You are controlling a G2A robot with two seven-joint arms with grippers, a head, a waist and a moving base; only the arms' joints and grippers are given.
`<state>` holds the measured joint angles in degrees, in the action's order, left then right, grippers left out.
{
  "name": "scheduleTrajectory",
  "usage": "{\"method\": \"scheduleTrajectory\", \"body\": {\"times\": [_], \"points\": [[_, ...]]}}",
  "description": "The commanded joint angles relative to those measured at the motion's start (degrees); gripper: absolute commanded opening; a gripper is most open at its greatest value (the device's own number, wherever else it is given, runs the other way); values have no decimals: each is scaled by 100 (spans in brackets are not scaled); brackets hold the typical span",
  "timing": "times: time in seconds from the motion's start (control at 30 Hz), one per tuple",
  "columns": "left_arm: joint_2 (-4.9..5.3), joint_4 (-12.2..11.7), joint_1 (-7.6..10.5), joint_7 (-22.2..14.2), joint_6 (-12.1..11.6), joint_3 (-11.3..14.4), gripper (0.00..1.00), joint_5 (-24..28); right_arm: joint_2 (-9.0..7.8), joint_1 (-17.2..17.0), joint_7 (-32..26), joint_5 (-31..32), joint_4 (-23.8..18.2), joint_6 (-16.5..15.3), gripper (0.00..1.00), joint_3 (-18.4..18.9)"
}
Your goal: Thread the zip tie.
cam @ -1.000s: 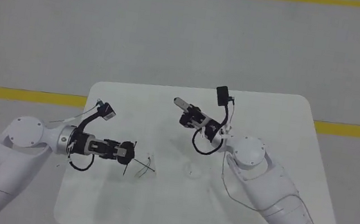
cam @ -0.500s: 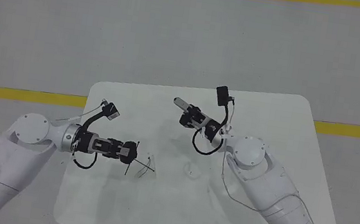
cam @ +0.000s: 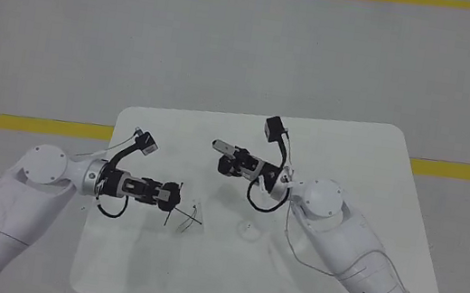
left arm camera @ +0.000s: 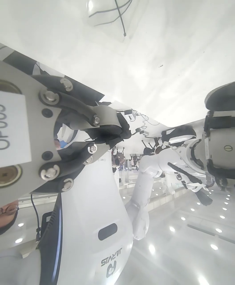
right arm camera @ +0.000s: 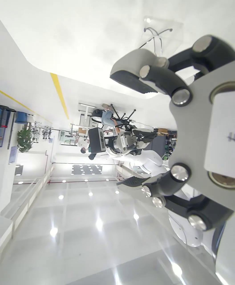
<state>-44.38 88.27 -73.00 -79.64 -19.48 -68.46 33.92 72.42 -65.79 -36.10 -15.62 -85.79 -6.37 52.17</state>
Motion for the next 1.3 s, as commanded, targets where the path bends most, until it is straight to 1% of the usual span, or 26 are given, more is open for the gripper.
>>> {"method": "scheduleTrajectory", "body": {"times": [0.0,0.23,0.27,0.37,0.43,0.5,0.6,0.67,0.73,0.8,0.87,0.97,1.13,1.2,1.27], "points": [[1,-37,27,0,0,19,0,-28,9,45,-94,10,39,-51,100,-39],[1,-37,27,0,0,19,0,-28,9,45,-94,10,39,-51,100,-39],[0,-26,25,32,1,26,0,-44,9,45,-94,10,39,-51,100,-39],[-22,-22,23,327,0,88,0,-260,11,30,-85,-7,34,-54,100,-42],[-56,34,40,237,0,132,0,-160,35,-49,-338,-485,65,-224,100,-62],[-98,2,62,106,0,113,0,-106,53,-16,-631,-735,246,-383,100,-87],[-172,-51,79,0,0,70,0,-145,89,55,-911,-949,484,-528,100,-166],[-234,-97,82,0,0,49,0,-194,122,118,-1083,-1080,683,-610,100,-236],[-288,-95,86,0,0,55,0,-271,155,194,-1220,-1176,873,-677,100,-303],[-327,-90,99,0,0,70,0,-310,186,261,-1332,-1259,1009,-730,100,-361],[-364,-150,121,0,0,76,0,-335,221,329,-1450,-1338,1143,-814,100,-424],[-401,-190,148,0,0,95,0,-367,221,329,-1450,-1338,1143,-814,100,-424],[-401,-190,148,0,0,95,0,-367,221,329,-1450,-1338,1143,-814,100,-424],[-401,-190,148,0,0,95,0,-367,222,278,-1344,-1273,1068,-784,100,-427],[-401,-190,148,0,0,95,0,-367,218,276,-1375,-1203,1021,-782,100,-421]]}}
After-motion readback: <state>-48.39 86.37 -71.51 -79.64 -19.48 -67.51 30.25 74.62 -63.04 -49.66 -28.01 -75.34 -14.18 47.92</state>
